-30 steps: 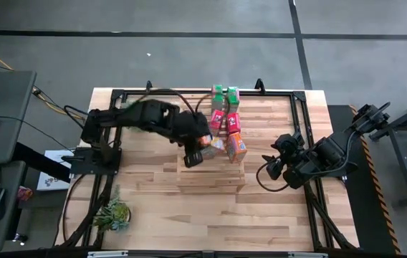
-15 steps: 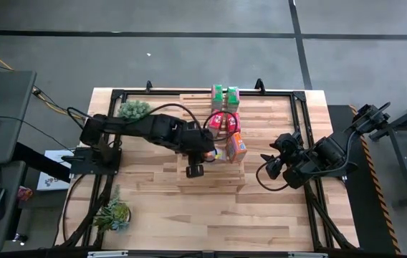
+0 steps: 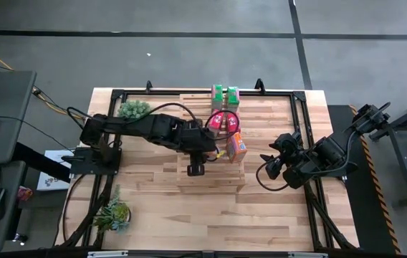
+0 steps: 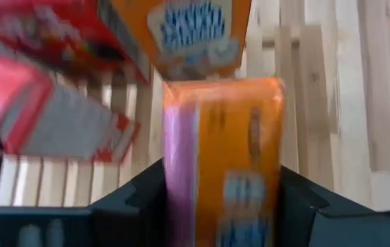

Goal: Stack cereal on shelf
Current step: Put the orange cereal box on the shelf aligned with the other orange cereal box

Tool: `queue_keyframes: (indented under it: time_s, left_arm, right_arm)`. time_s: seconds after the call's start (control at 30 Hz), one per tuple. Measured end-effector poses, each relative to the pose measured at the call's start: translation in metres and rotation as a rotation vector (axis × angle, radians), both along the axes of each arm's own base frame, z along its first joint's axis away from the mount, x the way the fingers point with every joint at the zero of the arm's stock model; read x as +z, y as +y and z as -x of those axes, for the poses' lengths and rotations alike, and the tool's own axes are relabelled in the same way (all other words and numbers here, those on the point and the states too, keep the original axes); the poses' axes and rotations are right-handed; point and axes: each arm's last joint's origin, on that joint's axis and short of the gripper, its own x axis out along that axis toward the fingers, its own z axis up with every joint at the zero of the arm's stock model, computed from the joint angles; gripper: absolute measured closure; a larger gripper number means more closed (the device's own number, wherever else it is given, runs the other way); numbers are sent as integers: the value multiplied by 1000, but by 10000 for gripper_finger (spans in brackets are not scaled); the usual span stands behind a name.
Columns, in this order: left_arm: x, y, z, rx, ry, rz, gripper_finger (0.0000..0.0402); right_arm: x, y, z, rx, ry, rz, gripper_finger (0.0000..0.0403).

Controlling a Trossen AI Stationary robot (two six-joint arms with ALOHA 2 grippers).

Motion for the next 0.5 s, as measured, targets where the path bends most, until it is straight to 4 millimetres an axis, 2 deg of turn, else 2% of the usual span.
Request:
queue_keyframes:
  time_s: [0.3,0.5]
  left_arm:
    - [6,-1,-7,-59,-85,-25,204]
    - [27,-1,-2,-61,-141,-16,204]
  right_arm:
    - [0,0,0,0,1,0,148]
    - [0,0,0,0,0,0,148]
